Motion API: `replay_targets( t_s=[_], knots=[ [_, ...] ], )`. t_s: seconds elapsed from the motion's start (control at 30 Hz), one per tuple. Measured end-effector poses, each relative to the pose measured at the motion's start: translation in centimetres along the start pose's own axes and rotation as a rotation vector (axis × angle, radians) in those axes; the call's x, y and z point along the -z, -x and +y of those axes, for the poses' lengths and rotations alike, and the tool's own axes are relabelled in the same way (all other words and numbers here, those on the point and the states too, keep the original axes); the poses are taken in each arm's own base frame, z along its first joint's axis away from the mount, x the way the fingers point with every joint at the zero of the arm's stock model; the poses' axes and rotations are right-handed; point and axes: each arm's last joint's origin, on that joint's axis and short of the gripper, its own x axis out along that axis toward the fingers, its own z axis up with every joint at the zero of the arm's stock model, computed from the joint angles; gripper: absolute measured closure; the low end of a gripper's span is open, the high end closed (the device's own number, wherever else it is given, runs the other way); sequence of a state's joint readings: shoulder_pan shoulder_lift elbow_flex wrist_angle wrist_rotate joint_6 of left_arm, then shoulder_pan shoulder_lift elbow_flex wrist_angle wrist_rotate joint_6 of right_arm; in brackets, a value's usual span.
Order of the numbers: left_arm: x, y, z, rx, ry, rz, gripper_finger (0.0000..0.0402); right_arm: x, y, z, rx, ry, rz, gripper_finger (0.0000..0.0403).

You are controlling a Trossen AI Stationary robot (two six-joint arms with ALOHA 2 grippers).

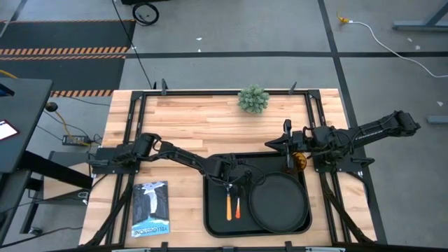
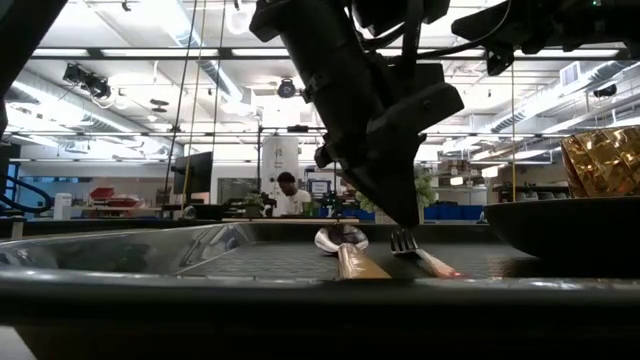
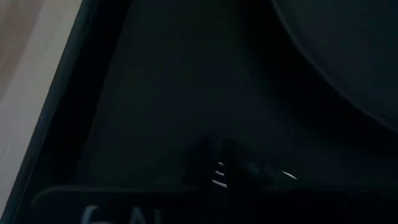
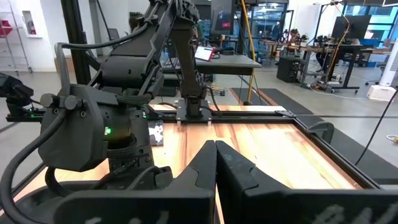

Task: Pick and place plate/cup/fork/spoon on tray
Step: Adjust the orange fork

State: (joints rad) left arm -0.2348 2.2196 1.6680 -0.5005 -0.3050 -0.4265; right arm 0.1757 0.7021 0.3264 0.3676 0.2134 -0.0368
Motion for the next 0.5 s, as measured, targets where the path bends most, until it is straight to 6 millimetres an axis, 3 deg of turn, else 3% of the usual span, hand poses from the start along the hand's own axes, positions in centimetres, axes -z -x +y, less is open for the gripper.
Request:
replay_targets(
  t_s=[0.5],
  knots=[
    [0.06, 0.02, 0.01, -0.002, 0.005, 0.006, 0.0349, -0.02, 0.00, 0.00, 0.000, 0.000, -0.001, 0.0395]
  ],
)
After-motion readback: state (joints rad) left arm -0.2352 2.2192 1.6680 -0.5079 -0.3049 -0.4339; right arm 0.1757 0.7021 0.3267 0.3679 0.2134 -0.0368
